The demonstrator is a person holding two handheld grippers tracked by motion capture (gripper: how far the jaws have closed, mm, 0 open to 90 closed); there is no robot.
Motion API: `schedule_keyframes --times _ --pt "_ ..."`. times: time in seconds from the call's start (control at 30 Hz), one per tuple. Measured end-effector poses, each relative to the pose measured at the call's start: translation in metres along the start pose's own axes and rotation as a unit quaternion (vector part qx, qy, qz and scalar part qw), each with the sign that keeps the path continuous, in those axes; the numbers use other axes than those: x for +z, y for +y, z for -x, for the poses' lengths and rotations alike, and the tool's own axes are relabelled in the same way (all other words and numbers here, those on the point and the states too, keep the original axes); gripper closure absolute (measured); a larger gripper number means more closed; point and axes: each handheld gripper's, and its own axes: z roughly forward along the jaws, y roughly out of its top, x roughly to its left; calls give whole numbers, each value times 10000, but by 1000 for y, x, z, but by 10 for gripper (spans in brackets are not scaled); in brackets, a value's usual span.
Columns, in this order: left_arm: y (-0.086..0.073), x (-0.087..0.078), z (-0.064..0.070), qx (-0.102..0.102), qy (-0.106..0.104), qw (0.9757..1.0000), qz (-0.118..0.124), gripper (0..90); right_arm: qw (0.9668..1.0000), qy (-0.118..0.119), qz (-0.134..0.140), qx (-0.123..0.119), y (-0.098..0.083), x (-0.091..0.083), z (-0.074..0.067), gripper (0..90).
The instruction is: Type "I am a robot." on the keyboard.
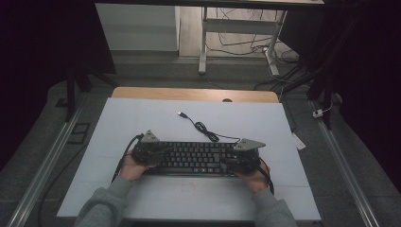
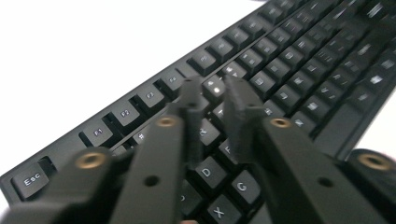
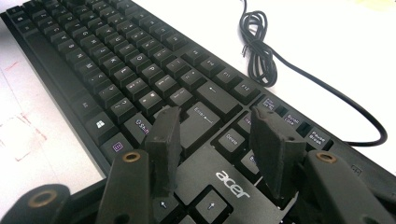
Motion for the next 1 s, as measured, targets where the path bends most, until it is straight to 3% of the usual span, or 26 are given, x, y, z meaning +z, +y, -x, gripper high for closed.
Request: schedule_keyframes --times 0.13,0.3,0.5,1.0 --pt "1 -9 3 16 -50 10000 64 475 10000 -9 -7 -8 0 -1 -1 532" --pt "0 -22 5 49 -176 9998 68 337 10000 -7 26 -6 0 -2 -1 531" --pt "-3 -29 6 32 -295 9996 1 301 10000 2 18 -12 0 -3 -2 530" --pt "-4 -24 3 4 -341 9994 -80 273 9999 22 89 -94 0 -1 -3 529"
